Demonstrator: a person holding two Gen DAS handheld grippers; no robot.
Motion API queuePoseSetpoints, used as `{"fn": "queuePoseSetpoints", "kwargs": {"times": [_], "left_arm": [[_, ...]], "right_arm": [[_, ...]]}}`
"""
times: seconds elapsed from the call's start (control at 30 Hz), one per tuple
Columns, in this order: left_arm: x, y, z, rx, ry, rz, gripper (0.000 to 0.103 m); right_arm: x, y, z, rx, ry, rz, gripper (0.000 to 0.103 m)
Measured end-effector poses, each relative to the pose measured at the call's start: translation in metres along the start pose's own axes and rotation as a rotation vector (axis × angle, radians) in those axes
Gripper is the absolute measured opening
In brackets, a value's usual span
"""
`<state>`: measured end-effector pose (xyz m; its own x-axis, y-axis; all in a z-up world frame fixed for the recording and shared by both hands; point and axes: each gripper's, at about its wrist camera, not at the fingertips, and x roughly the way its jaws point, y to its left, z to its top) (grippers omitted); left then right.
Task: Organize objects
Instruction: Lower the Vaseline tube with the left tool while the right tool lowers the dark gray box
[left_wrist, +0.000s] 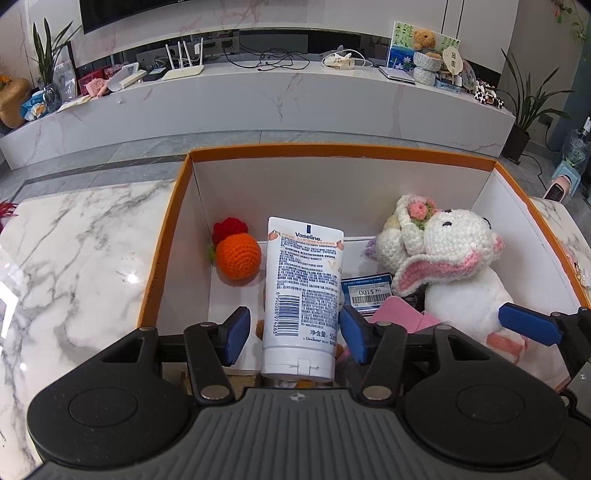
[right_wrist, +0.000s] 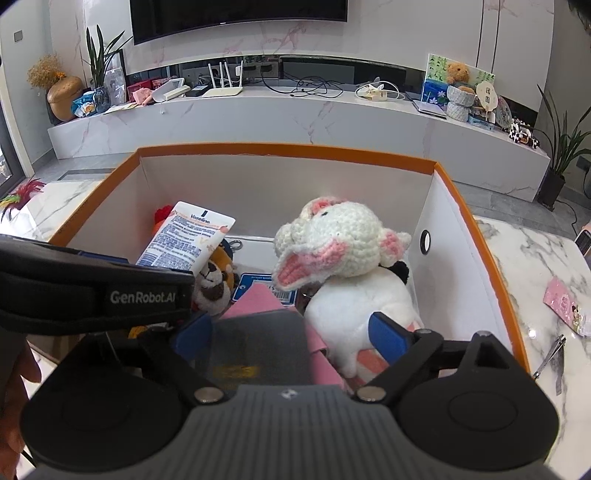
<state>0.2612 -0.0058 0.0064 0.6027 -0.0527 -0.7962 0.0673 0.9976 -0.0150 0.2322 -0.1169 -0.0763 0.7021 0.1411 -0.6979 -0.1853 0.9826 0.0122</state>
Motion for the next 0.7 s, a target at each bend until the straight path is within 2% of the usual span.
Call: {"fn": "queuePoseSetpoints", "kwargs": {"times": [0.7], "left_arm": [[-0.014, -0.005, -0.003, 0.024, -0.047, 0.032, 0.064]], "right_arm": [[-0.011, 0.001, 0.001, -0.021, -0.024, -0.008, 0.095]]}}
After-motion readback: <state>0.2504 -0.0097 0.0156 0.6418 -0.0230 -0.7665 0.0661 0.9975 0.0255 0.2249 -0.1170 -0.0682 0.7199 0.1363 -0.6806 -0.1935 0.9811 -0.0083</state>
